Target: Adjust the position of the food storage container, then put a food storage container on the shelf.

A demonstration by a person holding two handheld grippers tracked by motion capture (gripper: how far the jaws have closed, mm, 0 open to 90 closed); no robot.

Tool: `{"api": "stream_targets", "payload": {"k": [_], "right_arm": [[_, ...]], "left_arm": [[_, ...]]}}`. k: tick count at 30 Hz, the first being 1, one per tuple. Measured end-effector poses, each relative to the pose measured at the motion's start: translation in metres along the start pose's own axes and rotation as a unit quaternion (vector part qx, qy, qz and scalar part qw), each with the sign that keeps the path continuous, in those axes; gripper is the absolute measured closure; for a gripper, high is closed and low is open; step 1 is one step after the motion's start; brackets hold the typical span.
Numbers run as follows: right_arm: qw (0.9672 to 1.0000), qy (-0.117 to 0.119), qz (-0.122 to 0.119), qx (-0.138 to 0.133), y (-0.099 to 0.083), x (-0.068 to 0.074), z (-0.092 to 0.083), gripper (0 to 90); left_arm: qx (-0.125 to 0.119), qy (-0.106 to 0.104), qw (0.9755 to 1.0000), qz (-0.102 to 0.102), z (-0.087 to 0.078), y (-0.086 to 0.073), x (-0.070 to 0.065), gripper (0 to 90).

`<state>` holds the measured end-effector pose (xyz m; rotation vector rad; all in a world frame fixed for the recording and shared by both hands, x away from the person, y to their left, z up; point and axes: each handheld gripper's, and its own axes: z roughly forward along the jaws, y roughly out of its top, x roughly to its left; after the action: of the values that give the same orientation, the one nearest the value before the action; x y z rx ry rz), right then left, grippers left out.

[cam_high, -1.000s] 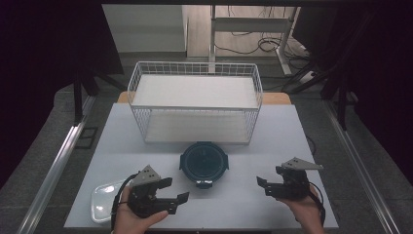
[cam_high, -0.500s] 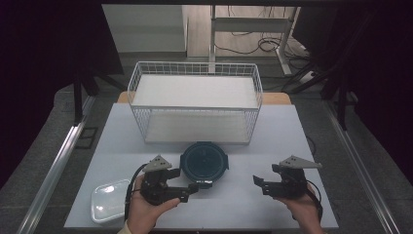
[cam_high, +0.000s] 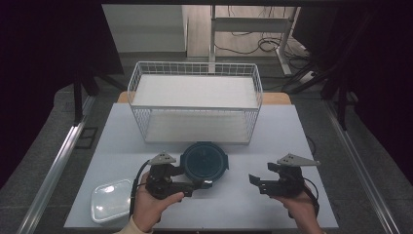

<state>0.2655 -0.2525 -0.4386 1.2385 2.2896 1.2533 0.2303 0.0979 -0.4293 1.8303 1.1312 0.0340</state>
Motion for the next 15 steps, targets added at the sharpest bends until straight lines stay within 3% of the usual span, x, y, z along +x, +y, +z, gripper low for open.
{"api": "stream_targets", "payload": {"k": [4, 15], "right_arm": [[1.0, 0.003, -0.001, -0.001, 0.002, 0.002, 0.0, 13.0], [0.9997, 0.024, -0.003, 0.003, 0.017, 0.009, 0.012, 10.6]], "left_arm": [[0.007, -0.001, 1.0, 0.002, 0.005, 0.0, -0.002, 14.6], [0.028, 0.025, 0.9989, -0.03, 0.024, 0.012, 0.015, 10.6]]}}
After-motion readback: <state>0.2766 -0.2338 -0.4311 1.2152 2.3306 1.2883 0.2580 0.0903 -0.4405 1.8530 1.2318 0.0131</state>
